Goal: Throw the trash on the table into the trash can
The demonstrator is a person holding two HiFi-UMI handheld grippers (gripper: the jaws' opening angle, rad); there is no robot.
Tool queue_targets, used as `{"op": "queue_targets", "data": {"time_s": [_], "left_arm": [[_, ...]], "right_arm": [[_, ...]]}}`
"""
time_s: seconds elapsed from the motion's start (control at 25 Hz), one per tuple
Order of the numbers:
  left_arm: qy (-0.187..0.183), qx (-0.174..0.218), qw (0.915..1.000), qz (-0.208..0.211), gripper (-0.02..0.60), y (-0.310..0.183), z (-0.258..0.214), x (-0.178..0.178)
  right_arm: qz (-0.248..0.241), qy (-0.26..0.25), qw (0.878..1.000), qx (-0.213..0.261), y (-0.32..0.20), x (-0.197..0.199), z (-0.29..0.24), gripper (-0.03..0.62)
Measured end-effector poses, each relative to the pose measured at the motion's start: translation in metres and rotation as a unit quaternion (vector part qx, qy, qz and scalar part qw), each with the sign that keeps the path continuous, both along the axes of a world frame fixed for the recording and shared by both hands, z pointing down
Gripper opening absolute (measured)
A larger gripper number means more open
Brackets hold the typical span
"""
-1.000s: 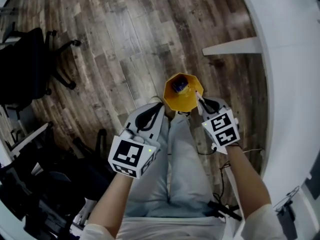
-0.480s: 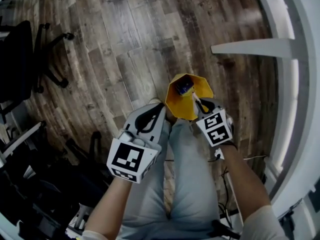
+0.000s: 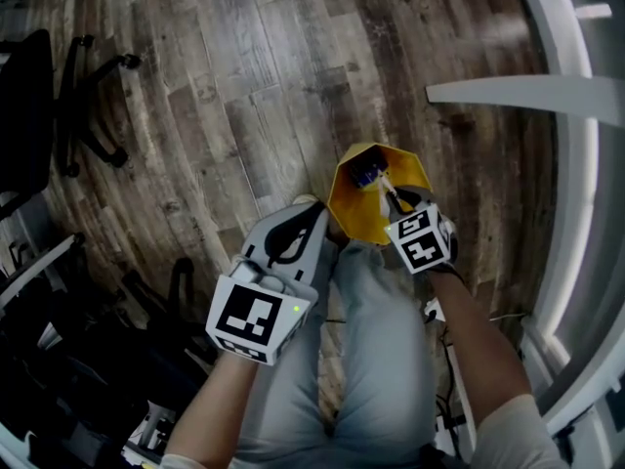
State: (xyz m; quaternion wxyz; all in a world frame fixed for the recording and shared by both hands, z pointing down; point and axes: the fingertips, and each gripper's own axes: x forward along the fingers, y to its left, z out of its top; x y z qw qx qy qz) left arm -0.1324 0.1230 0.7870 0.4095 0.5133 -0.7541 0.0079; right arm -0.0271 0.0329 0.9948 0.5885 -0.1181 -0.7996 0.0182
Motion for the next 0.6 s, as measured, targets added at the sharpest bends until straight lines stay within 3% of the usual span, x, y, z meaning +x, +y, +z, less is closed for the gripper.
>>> {"op": "queue_targets", "data": {"time_s": [0.08,0.2,0.6], "left_arm": [[-0.003,0.0,1.0,-0.003,0.002,0.0,0.003,-0.002],[-0.007,0.003,1.0,-0.005,0.002,-0.001,0.005,-0.003],[-0.004,-0.001,0.9999,-0.01,0.002,0.0,0.004,0.002]], "right_arm": [[-0.004,-0.003,1.0,0.004,-0.001,0.0,0.009,0.096],[-0.011,0.007,1.0,0.007,0.002,0.004,0.02,0.212],[-0.042,0.024,0.999,-0.004,0.008,0.017,0.022,0.256]]}}
